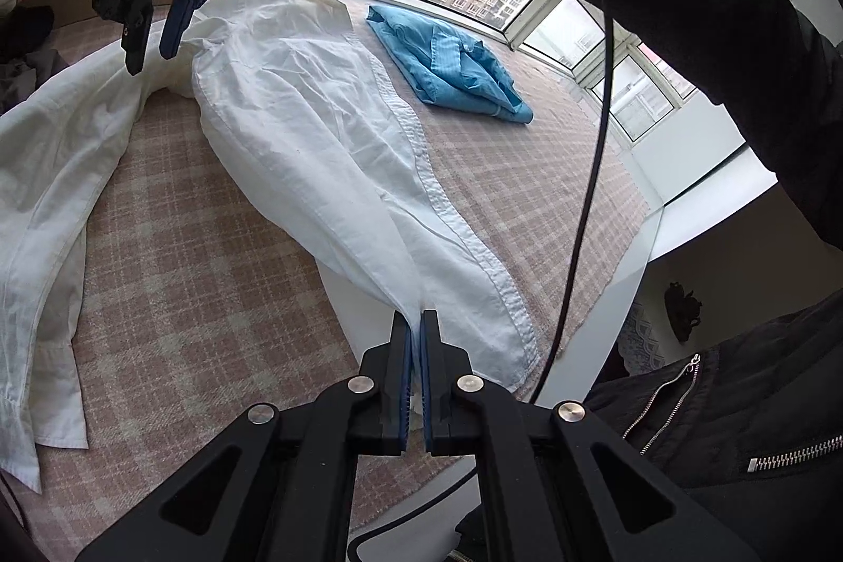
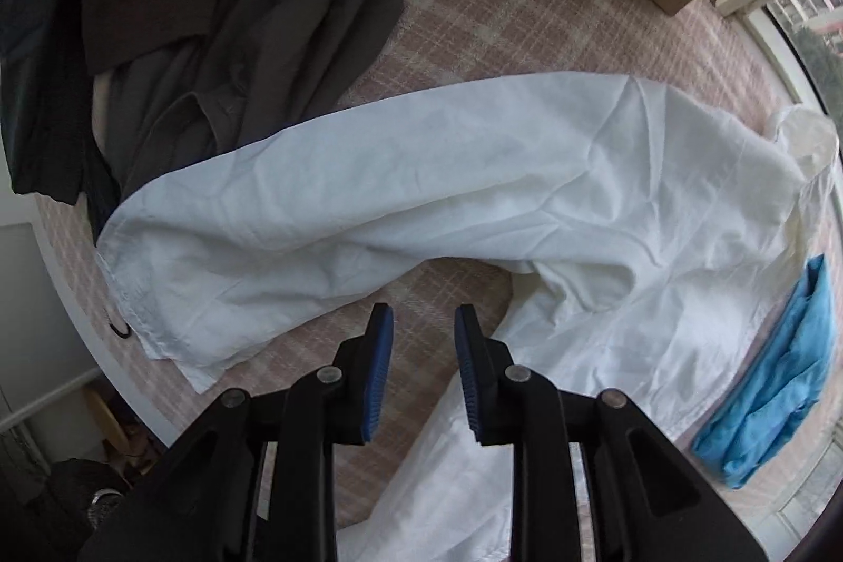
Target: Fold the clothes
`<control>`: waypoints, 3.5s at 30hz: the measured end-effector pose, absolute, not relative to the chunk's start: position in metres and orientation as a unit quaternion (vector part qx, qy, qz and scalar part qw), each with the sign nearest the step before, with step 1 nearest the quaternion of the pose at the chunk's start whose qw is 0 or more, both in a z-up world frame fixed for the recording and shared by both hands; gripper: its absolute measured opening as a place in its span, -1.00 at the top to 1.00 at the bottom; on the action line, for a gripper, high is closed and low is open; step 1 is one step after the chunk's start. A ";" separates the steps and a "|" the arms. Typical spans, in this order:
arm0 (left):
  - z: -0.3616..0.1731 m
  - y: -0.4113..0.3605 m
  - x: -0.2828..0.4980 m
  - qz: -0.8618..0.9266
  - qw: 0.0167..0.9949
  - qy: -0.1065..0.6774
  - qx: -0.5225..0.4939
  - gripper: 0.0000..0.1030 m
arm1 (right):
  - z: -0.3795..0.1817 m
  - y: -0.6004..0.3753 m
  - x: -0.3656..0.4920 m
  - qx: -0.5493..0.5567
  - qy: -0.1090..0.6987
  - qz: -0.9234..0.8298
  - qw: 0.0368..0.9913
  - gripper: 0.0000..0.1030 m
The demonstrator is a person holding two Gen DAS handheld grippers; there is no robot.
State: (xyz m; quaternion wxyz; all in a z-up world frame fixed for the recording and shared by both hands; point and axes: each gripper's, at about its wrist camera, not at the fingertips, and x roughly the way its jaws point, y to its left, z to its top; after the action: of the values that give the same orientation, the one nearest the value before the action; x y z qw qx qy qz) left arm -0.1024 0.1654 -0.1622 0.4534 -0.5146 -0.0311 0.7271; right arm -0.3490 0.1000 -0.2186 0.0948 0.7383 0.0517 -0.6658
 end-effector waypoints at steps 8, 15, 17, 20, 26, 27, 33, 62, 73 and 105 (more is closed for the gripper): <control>-0.165 0.168 -0.104 0.725 0.448 -0.016 -0.523 0.95 | -0.198 0.087 -0.374 0.680 -0.026 -0.727 0.090 0.39; -0.172 0.158 -0.114 0.727 0.430 -0.026 -0.536 0.95 | -0.238 0.119 -0.358 0.723 -0.086 -0.681 0.078 0.21; -0.173 0.158 -0.114 0.726 0.430 -0.024 -0.537 0.95 | -0.256 0.120 -0.360 0.731 -0.099 -0.672 0.061 0.21; -0.173 0.159 -0.113 0.724 0.431 -0.020 -0.538 0.95 | -0.278 0.123 -0.364 0.732 -0.118 -0.669 0.042 0.22; -0.176 0.162 -0.113 0.722 0.433 -0.020 -0.539 0.95 | -0.275 0.138 -0.374 0.690 -0.169 -0.698 0.090 0.83; -0.176 0.162 -0.114 0.721 0.434 -0.021 -0.540 0.95 | -0.272 0.142 -0.378 0.686 -0.179 -0.698 0.097 0.84; -0.178 0.165 -0.114 0.716 0.441 -0.022 -0.540 0.95 | -0.270 0.159 -0.394 0.716 -0.190 -0.661 0.115 0.63; -0.176 0.167 -0.112 0.715 0.445 -0.006 -0.539 0.95 | -0.240 0.159 -0.348 0.703 0.240 -0.667 0.059 0.33; -0.172 0.176 -0.111 0.716 0.438 0.043 -0.541 0.95 | -0.243 0.212 -0.358 0.707 0.201 -0.672 0.089 0.30; -0.202 0.128 -0.101 0.714 0.367 0.076 -0.591 0.87 | -0.182 0.275 -0.356 0.681 -0.140 -0.705 0.143 0.46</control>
State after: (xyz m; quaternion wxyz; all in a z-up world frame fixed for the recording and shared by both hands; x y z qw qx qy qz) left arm -0.1012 0.1284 -0.2017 0.3675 -0.5909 0.0760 0.7141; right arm -0.3559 0.2753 -0.1817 0.1429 0.6807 -0.1397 -0.7048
